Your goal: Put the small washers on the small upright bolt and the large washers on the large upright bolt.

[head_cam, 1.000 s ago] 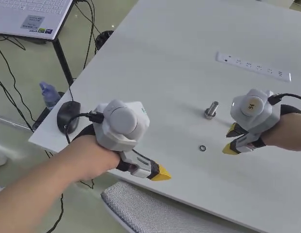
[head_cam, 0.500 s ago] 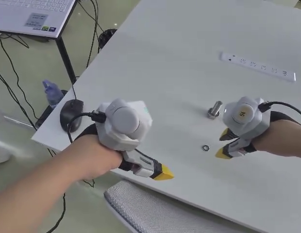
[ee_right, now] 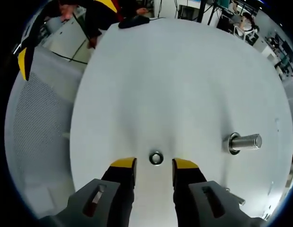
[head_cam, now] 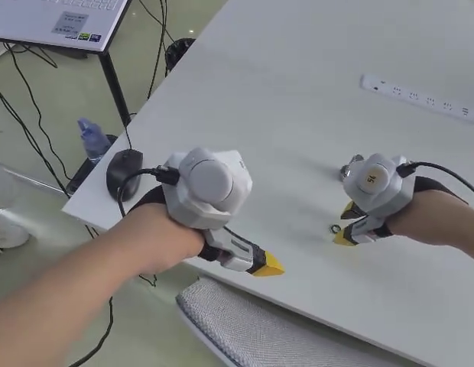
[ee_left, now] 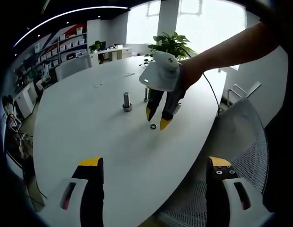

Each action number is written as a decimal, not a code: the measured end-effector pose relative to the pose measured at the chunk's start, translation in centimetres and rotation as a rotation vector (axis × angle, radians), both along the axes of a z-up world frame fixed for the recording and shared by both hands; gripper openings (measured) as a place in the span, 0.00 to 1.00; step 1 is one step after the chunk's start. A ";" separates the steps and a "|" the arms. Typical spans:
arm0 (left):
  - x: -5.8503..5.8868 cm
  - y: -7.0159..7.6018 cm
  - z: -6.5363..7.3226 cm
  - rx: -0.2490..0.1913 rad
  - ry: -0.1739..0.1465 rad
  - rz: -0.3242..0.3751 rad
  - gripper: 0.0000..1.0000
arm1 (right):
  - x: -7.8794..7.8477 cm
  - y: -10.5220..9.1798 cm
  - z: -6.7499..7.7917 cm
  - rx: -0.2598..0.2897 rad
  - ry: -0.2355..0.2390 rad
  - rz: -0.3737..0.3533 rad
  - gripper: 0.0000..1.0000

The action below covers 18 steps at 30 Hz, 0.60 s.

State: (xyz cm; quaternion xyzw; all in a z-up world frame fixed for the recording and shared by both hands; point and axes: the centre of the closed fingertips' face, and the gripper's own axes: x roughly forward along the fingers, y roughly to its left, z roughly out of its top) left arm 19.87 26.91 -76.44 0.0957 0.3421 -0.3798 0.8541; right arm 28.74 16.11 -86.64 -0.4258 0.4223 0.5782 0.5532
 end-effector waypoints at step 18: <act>-0.4 0.1 -0.4 -0.001 0.015 0.003 0.89 | 0.5 -0.1 -0.5 -0.019 -0.026 0.005 0.30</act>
